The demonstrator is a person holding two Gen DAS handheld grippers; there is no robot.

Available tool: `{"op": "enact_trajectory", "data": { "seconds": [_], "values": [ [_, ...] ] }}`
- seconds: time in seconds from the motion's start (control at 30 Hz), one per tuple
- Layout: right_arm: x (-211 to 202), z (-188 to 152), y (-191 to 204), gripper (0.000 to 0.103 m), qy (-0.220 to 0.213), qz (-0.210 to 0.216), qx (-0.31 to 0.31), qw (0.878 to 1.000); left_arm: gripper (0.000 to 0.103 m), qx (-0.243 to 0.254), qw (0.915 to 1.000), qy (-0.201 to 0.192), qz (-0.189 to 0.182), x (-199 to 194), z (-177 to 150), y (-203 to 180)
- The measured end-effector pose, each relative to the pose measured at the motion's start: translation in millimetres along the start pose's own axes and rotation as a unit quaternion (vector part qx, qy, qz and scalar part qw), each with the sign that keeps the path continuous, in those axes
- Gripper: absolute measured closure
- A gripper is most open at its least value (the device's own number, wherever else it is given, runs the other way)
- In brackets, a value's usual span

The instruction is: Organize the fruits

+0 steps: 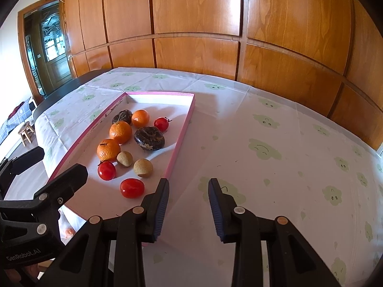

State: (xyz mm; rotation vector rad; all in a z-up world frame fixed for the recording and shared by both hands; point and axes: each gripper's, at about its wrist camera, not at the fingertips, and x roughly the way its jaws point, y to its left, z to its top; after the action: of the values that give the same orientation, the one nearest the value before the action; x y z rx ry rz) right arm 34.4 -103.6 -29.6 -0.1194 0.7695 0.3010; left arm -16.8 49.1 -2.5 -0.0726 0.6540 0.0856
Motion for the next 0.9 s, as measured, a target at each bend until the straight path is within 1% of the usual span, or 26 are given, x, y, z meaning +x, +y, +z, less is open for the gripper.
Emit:
{"op": "enact_trajectory", "data": {
  "seconds": [0.23, 0.9],
  "values": [
    [-1.1, 0.0, 1.6, 0.069, -0.002, 0.0, -0.003, 1.0, 0.0, 0.0, 1.0, -0.001, 0.003, -0.9, 0.3, 0.9],
    [-4.5, 0.5, 3.4, 0.069, -0.007, 0.001, -0.009, 1.0, 0.0, 0.0, 0.9999, -0.007, 0.009, -4.2, 0.9, 0.5]
  ]
}}
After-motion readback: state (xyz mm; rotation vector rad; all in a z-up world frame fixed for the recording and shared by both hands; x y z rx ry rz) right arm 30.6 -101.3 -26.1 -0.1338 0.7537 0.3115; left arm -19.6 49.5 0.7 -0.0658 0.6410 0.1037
